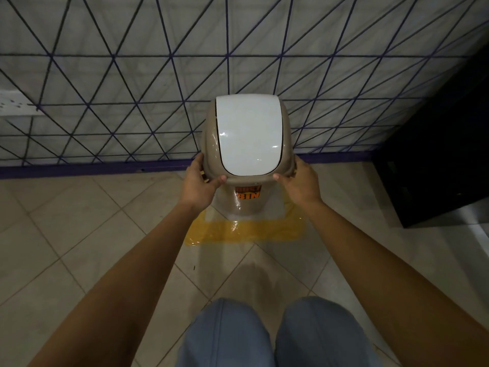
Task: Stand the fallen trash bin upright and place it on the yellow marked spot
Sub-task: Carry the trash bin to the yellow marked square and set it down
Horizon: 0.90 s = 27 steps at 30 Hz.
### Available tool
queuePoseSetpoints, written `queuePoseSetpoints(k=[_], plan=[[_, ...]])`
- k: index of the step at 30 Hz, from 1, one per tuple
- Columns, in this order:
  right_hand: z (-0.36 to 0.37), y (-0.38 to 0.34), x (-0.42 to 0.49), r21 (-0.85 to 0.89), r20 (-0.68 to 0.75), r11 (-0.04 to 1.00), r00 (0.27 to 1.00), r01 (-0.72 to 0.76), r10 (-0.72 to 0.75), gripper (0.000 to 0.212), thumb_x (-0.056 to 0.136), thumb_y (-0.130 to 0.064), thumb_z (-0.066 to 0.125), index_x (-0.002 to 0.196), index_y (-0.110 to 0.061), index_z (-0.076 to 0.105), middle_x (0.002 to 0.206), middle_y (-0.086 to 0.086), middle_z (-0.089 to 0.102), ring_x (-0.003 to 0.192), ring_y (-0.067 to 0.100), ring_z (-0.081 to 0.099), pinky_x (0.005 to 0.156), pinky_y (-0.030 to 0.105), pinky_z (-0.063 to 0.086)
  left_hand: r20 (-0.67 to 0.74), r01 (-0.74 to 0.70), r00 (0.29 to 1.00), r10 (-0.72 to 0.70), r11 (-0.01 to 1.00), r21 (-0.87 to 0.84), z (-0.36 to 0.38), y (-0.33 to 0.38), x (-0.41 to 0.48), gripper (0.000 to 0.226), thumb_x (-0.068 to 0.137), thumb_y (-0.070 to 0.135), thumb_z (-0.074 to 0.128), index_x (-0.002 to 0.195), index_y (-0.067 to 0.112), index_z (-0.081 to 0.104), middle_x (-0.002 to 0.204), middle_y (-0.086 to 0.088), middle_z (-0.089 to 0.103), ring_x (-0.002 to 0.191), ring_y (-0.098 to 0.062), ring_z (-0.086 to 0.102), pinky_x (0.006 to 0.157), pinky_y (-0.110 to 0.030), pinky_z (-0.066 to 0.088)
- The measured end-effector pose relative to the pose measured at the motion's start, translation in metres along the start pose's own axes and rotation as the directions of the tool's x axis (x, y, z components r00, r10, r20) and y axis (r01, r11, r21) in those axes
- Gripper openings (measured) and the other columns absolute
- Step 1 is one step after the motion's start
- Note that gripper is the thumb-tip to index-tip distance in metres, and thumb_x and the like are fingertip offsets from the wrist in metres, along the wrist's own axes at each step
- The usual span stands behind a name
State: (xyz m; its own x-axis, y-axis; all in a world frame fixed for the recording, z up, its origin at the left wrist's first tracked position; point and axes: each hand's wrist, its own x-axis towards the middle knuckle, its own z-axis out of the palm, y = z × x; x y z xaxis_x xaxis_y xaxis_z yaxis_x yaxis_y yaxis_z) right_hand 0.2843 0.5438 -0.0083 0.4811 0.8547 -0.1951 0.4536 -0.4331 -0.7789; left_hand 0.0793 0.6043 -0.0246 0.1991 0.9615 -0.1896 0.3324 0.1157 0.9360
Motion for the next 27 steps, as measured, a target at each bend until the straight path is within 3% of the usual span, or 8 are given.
queuePoseSetpoints(k=[4, 8, 12, 16, 19, 23, 27], plan=[[-0.001, -0.001, 0.006, -0.006, 0.002, 0.996, 0.996, 0.09, -0.09, 0.079, 0.078, -0.014, 0.072, 0.144, -0.016, 0.03, 0.144, 0.01, 0.04, 0.134, 0.024, 0.037, 0.106, 0.03, 0.03, 0.027, -0.047, 0.999, 0.046, 0.998, 0.033, -0.003, -0.002, 0.004, 0.087, 0.076, 0.017, 0.076, 0.148, 0.018, 0.026, 0.146, -0.003, 0.041, 0.127, -0.018, 0.046, 0.101, -0.034, 0.046], [-0.006, -0.002, 0.011, 0.084, 0.086, 0.985, 0.983, 0.152, -0.159, 0.092, 0.07, -0.008, 0.077, 0.145, -0.02, 0.024, 0.146, 0.003, 0.04, 0.136, 0.019, 0.036, 0.112, 0.04, 0.034, 0.062, -0.036, 0.997, 0.038, 0.999, -0.026, 0.0, -0.004, 0.007, 0.102, 0.068, 0.015, 0.081, 0.149, 0.021, 0.02, 0.14, 0.007, 0.041, 0.118, -0.006, 0.042, 0.084, -0.012, 0.045], [-0.007, -0.002, 0.015, 0.095, 0.125, 0.978, 0.972, 0.186, -0.197, 0.099, 0.065, -0.009, 0.081, 0.145, -0.021, 0.025, 0.145, 0.001, 0.041, 0.135, 0.017, 0.037, 0.111, 0.041, 0.035, 0.083, -0.039, 0.996, 0.039, 0.999, 0.004, -0.002, -0.003, 0.013, 0.108, 0.065, 0.017, 0.083, 0.15, 0.02, 0.016, 0.147, 0.001, 0.038, 0.121, -0.008, 0.039, 0.099, -0.03, 0.044], [-0.008, -0.001, 0.02, 0.079, 0.127, 0.981, 0.975, 0.175, -0.185, 0.101, 0.064, -0.01, 0.082, 0.146, -0.022, 0.024, 0.147, 0.002, 0.04, 0.136, 0.019, 0.036, 0.112, 0.044, 0.035, 0.101, -0.044, 0.994, 0.039, 0.998, 0.045, -0.001, -0.003, 0.016, 0.11, 0.066, 0.019, 0.083, 0.151, 0.021, 0.012, 0.147, 0.002, 0.037, 0.119, -0.005, 0.035, 0.095, -0.026, 0.039], [-0.008, 0.0, 0.023, 0.066, 0.116, 0.986, 0.98, 0.153, -0.16, 0.103, 0.062, -0.011, 0.083, 0.146, -0.021, 0.025, 0.147, 0.003, 0.039, 0.136, 0.021, 0.035, 0.112, 0.043, 0.035, 0.103, -0.039, 0.994, 0.037, 0.999, 0.02, 0.0, -0.002, 0.015, 0.109, 0.066, 0.017, 0.083, 0.15, 0.022, 0.013, 0.132, 0.013, 0.039, 0.118, -0.004, 0.036, 0.092, -0.023, 0.041], [-0.012, -0.001, 0.026, 0.108, 0.097, 0.991, 0.991, 0.081, -0.091, 0.104, 0.059, -0.007, 0.084, 0.145, -0.021, 0.027, 0.145, 0.005, 0.043, 0.135, 0.023, 0.038, 0.108, 0.036, 0.036, 0.098, -0.049, 0.994, 0.048, 0.999, 0.009, 0.002, -0.002, 0.013, 0.106, 0.066, 0.014, 0.083, 0.149, 0.024, 0.016, 0.118, 0.023, 0.039, 0.113, -0.003, 0.04, 0.079, -0.008, 0.044], [-0.016, -0.001, 0.026, 0.1, 0.102, 0.993, 0.992, 0.061, -0.071, 0.104, 0.06, -0.005, 0.084, 0.146, -0.02, 0.027, 0.144, 0.006, 0.044, 0.133, 0.023, 0.04, 0.103, 0.031, 0.036, 0.096, -0.042, 0.995, 0.04, 0.999, 0.017, 0.004, -0.003, 0.014, 0.106, 0.066, 0.013, 0.082, 0.149, 0.024, 0.017, 0.12, 0.02, 0.038, 0.115, -0.004, 0.038, 0.089, -0.022, 0.042]])
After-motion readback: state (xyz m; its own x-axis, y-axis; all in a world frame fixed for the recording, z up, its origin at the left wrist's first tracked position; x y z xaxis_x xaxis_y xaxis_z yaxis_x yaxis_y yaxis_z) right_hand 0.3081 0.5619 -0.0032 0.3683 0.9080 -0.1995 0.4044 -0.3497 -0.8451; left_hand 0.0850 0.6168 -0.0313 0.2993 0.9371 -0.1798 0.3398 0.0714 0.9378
